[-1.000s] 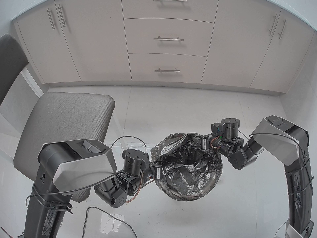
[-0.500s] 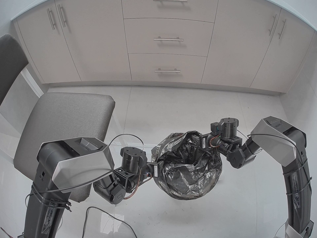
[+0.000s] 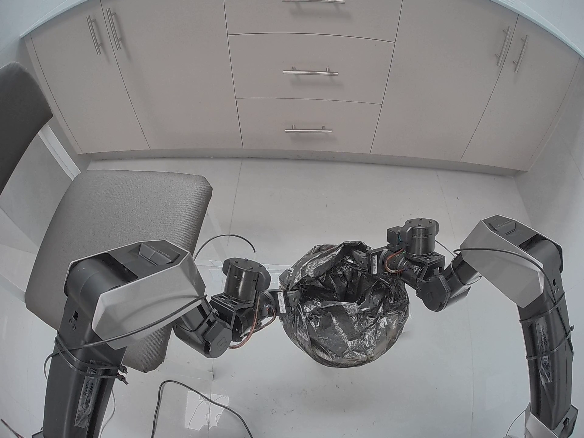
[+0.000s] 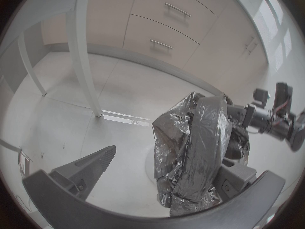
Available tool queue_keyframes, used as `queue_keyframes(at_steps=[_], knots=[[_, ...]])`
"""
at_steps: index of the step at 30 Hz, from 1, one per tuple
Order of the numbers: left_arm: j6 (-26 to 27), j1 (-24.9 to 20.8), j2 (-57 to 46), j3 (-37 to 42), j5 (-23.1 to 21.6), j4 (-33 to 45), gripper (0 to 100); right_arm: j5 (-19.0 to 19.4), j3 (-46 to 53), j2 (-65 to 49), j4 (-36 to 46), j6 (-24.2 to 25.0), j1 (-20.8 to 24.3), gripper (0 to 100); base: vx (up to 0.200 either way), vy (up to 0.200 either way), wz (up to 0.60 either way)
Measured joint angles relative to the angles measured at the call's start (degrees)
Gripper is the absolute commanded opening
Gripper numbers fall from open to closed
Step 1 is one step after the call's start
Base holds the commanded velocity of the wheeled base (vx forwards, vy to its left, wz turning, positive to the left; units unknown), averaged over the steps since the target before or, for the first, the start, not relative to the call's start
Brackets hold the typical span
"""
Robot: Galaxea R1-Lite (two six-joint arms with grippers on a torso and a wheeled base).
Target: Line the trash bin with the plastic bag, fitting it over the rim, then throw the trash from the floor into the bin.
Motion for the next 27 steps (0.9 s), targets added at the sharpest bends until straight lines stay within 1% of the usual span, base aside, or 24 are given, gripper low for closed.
queue_keyframes(at_steps=[3,6,9,11,13,18,27], knots=[[-3.2,0.3,-0.6,-1.2,0.2,1.2,100,0.0,-0.1,0.2,0.0,0.0,0.0,100,0.000,0.000,0.00],[-4.1,0.5,-1.2,-2.0,0.7,1.5,100,0.0,-0.2,0.2,0.0,0.0,0.1,100,0.000,0.000,0.00],[-3.9,0.5,-1.2,-3.0,3.6,1.6,100,0.0,-0.2,0.2,-0.2,0.0,0.2,100,0.000,0.000,0.00],[-3.0,0.5,-0.9,-3.9,5.8,1.8,100,0.0,-0.3,0.3,-0.2,0.0,0.3,100,0.000,0.000,0.00],[-1.7,0.3,-0.4,-4.6,6.9,2.2,100,0.0,-0.3,0.3,-0.2,0.0,0.3,100,0.000,0.000,0.00],[4.5,0.1,1.3,-6.2,9.9,5.0,100,0.0,-0.3,0.4,-0.3,0.0,0.5,100,0.000,0.000,0.00],[5.6,-0.3,3.4,-9.6,11.0,15.3,100,0.1,-0.4,0.6,-0.3,0.0,0.5,100,0.000,0.000,0.00]])
